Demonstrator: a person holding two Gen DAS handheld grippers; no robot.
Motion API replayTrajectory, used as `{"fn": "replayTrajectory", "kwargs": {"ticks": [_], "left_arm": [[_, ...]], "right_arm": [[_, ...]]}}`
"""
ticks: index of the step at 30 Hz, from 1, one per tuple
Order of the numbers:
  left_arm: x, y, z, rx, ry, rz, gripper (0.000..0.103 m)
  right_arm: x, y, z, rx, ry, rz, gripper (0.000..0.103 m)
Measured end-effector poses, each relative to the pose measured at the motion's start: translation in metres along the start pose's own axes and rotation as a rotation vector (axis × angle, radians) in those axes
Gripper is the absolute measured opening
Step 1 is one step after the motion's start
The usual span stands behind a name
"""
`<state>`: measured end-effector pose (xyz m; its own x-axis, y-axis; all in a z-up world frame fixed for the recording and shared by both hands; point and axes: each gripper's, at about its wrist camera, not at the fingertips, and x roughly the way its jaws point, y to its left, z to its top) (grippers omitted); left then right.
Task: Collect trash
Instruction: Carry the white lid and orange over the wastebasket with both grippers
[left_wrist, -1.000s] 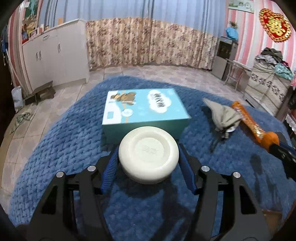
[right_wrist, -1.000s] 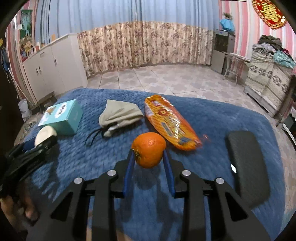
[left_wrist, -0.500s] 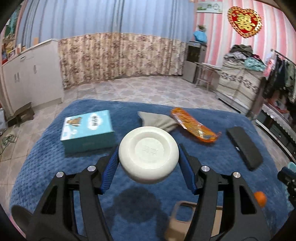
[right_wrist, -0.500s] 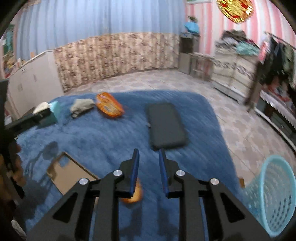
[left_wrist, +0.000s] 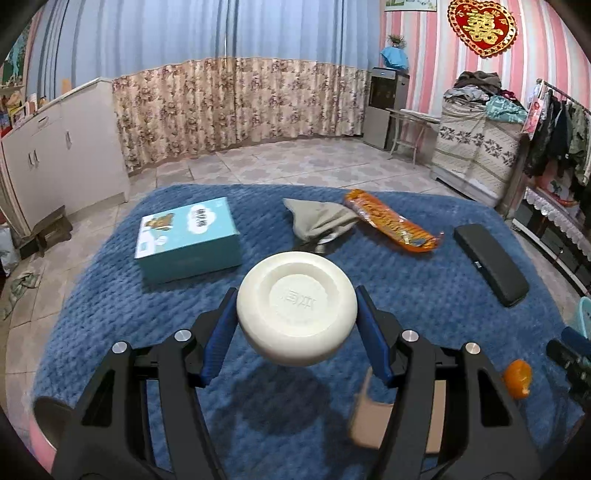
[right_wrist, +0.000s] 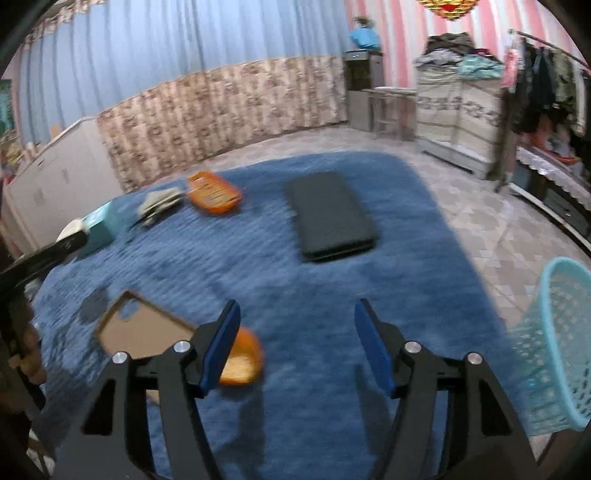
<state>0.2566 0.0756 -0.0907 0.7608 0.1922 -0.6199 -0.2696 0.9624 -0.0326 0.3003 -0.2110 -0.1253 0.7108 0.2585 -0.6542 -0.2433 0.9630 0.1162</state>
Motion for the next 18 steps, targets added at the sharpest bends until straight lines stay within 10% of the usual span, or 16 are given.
{"fn": "replayTrajectory", "kwargs": {"ticks": [18], "left_arm": [[0.000,-0.010,0.005,0.033,0.001,-0.015,0.061]], "right_arm": [[0.010,0.017,-0.017,-0.002,0.028,0.066,0.031]]}}
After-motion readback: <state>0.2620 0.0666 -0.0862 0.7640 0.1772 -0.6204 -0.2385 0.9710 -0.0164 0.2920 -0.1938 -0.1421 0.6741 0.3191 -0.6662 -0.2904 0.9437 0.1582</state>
